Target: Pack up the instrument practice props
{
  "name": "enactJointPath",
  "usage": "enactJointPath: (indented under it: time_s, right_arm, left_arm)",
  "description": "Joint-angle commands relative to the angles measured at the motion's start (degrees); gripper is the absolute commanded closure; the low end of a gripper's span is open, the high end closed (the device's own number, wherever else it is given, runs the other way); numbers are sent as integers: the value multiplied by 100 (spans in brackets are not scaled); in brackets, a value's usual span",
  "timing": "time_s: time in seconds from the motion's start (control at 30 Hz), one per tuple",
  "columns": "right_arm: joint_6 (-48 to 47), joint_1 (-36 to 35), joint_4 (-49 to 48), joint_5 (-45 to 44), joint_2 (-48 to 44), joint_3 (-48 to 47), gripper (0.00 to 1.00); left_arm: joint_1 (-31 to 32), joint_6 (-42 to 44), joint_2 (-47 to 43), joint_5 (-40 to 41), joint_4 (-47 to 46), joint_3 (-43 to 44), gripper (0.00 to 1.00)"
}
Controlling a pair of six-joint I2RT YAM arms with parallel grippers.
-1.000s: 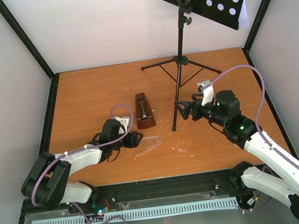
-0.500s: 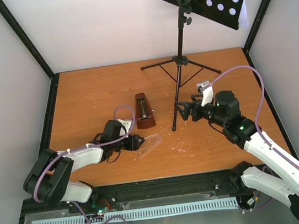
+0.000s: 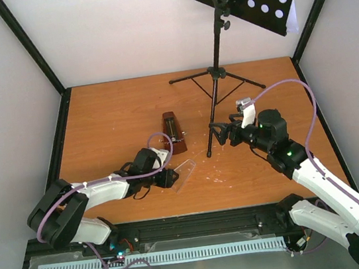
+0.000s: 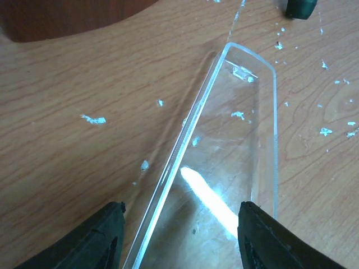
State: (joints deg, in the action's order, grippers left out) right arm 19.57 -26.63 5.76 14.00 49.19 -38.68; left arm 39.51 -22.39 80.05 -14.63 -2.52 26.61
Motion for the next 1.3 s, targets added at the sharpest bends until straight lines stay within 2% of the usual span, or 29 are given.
enactJointPath:
  time_s: [0.0, 0.37, 0.53, 0.83, 1.27]
  right_arm:
    - [3, 27, -125, 19, -28, 60, 0]
    - [64, 27, -241, 50, 67, 130, 0]
    - [87, 27, -212, 22, 104, 125, 0]
    - [-25, 27, -87, -557, -176, 215, 0]
    - [-23, 29, 12, -894, -276, 246, 0]
  left_arm:
    - [86, -55, -59, 265, 152, 232, 44]
    - [100, -202, -284, 518, 336, 160, 58]
    - [155, -208, -113, 491, 303, 199, 60]
    - [176, -326, 124, 580, 250, 204, 68]
    - [180, -283, 175, 558, 241, 216, 89]
